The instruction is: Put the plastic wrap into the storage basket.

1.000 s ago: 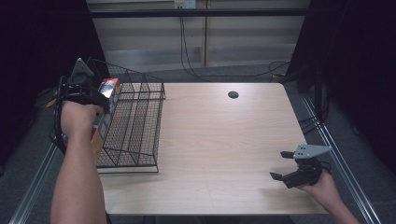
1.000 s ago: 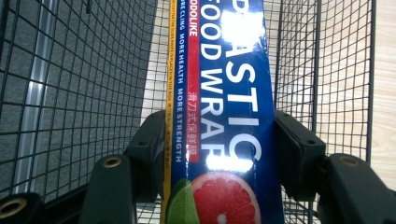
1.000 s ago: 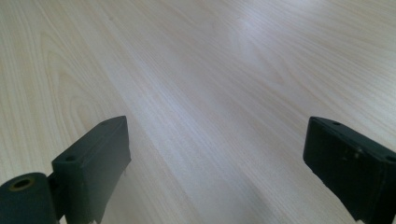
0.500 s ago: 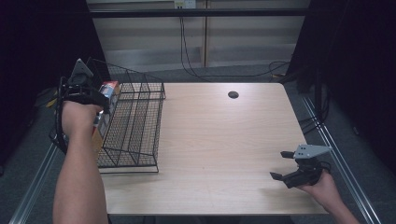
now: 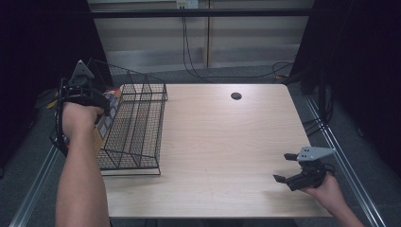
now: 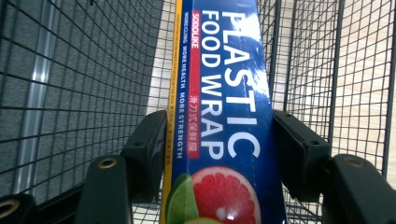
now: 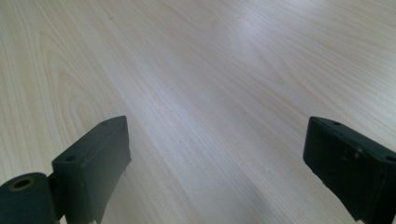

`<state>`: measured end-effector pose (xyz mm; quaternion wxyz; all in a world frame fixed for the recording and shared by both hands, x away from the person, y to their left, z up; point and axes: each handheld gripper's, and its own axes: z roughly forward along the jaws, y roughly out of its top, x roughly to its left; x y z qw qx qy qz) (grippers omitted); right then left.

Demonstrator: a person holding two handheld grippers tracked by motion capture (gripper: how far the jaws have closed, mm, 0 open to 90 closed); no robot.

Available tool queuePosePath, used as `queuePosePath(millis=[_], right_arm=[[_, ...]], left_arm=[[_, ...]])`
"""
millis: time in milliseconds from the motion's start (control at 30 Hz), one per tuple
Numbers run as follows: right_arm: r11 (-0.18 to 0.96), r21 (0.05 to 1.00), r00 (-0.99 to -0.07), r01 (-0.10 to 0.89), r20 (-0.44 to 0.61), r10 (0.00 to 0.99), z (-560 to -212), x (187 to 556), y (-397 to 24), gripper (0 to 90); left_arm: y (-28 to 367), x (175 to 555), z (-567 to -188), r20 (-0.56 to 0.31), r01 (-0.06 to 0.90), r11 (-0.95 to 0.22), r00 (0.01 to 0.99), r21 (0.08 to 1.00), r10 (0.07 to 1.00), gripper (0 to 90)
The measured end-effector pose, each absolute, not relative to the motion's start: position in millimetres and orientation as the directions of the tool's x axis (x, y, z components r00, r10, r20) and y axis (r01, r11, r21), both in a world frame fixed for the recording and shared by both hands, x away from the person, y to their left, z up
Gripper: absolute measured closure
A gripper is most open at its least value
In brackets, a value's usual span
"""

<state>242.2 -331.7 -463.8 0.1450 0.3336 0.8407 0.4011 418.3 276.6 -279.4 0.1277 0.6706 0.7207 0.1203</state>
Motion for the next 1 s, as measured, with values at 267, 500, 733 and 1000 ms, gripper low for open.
queuePosePath(millis=[267, 500, 733, 1000], right_arm=[[0.459, 0.772, -0.741, 0.440, 0.023, 0.672, -463.4, 242.4, -330.7, 7.4], [0.457, 0.770, -0.736, 0.445, 0.024, 0.676, -463.2, 241.0, -331.9, 7.3], [0.452, 0.774, -0.737, 0.442, 0.027, 0.675, -462.6, 239.3, -333.7, 7.4], [0.450, 0.776, -0.734, 0.442, 0.024, 0.679, -462.0, 238.9, -333.2, 7.4]], left_arm=[[270.0, 414.9, -261.4, -0.038, 0.924, 0.049, -0.037, 0.379, 0.999, 39.2], [263.8, 412.6, -256.5, -0.060, 0.918, 0.037, -0.015, 0.396, 0.998, 34.3], [251.9, 410.7, -254.1, -0.090, 0.916, 0.011, 0.028, 0.401, 0.996, 23.5], [230.2, 410.3, -253.2, -0.098, 0.907, -0.064, 0.114, 0.415, 0.989, 16.3]])
